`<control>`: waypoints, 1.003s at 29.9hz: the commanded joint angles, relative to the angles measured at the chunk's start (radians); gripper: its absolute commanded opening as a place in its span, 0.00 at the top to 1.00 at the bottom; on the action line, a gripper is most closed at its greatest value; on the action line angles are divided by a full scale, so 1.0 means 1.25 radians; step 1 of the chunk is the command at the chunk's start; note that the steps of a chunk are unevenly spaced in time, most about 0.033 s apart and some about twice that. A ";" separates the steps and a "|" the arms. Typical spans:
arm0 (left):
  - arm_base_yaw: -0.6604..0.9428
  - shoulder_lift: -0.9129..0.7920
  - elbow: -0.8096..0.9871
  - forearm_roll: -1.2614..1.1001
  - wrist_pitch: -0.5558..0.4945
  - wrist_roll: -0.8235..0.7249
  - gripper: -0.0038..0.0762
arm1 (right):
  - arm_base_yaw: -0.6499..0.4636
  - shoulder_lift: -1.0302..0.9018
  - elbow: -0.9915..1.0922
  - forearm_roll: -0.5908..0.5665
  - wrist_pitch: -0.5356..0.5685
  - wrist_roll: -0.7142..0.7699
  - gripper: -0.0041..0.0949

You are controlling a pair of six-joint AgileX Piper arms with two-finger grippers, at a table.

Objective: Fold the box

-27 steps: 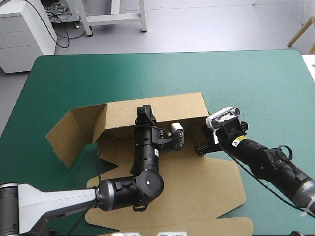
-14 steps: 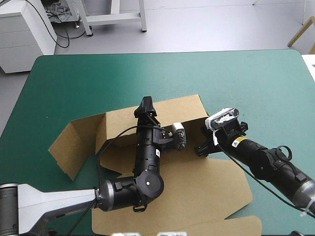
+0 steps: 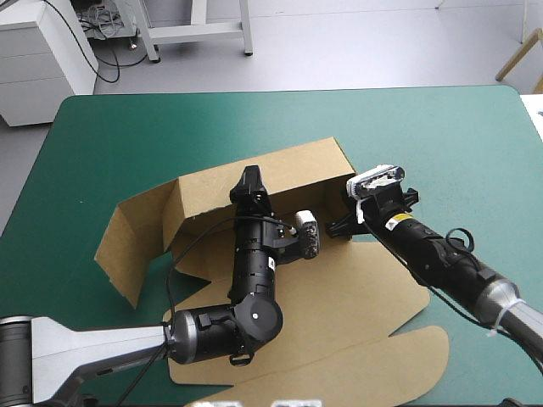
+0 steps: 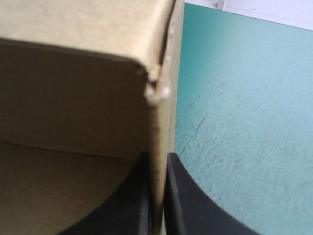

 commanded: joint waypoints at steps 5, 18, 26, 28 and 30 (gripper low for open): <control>-0.002 -0.034 -0.021 0.101 0.073 -0.011 0.22 | -0.083 0.067 -0.110 0.047 -0.076 0.007 0.98; -0.002 -0.034 -0.021 0.074 0.040 0.047 0.66 | -0.152 0.096 -0.137 0.043 -0.032 -0.011 0.98; 0.005 -0.034 -0.079 -0.132 -0.080 0.411 0.93 | -0.152 0.096 -0.137 0.043 0.026 -0.011 0.98; 0.021 -0.034 -0.137 -0.303 -0.110 0.522 0.93 | -0.152 0.096 -0.137 0.041 0.033 -0.011 0.98; 0.051 -0.034 -0.217 -0.487 -0.115 0.648 0.93 | -0.152 0.096 -0.137 0.040 0.041 -0.011 0.98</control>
